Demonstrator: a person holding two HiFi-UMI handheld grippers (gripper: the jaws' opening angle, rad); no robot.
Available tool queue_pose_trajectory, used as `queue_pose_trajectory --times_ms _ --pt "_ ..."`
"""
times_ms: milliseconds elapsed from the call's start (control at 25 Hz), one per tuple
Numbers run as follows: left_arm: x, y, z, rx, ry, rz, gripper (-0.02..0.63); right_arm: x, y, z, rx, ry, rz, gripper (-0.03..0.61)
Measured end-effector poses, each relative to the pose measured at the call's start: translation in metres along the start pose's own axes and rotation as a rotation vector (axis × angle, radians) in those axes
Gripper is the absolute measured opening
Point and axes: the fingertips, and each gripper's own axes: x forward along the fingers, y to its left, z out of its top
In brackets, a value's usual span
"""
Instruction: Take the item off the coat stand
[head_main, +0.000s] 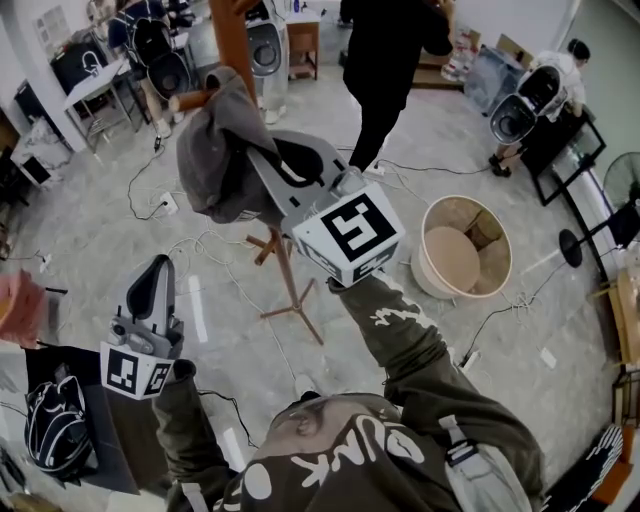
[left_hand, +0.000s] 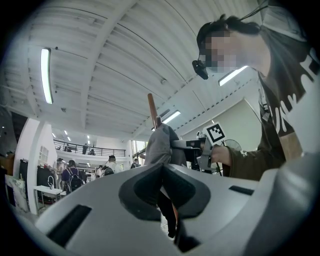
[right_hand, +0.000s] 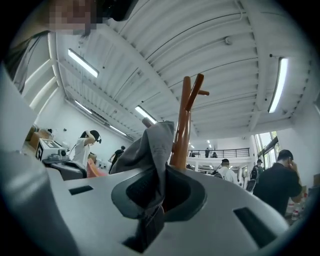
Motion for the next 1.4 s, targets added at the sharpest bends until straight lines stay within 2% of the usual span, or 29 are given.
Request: queue_pose_trajectory --times_ms 280,440,600,920,1120,1400 --pt "-0.006 -0.005 0.003 0.006 -0.005 0.009 0.005 -0.010 0.018 0.053 -0.039 -0.114 0.048 0.031" --pt "-0.004 -0.017 0.012 0.017 0.000 0.018 0.005 -0.023 0.032 0.069 -0.044 -0.142 0.113 0.031" --pt "-0.011 -0.039 0.027 0.033 0.004 0.031 0.005 -0.045 0.048 0.065 -0.021 -0.129 0.168 0.031" --pt "-0.021 -0.108 0.051 0.063 0.028 0.071 0.005 -0.100 0.060 0.048 0.114 -0.118 0.273 0.031" --pt "-0.039 -0.150 0.060 0.066 0.060 0.106 0.005 -0.105 0.070 0.061 0.061 -0.132 0.345 0.029" --pt "-0.066 -0.158 0.072 0.064 0.061 0.156 0.005 -0.079 0.093 0.086 0.050 -0.178 0.396 0.029"
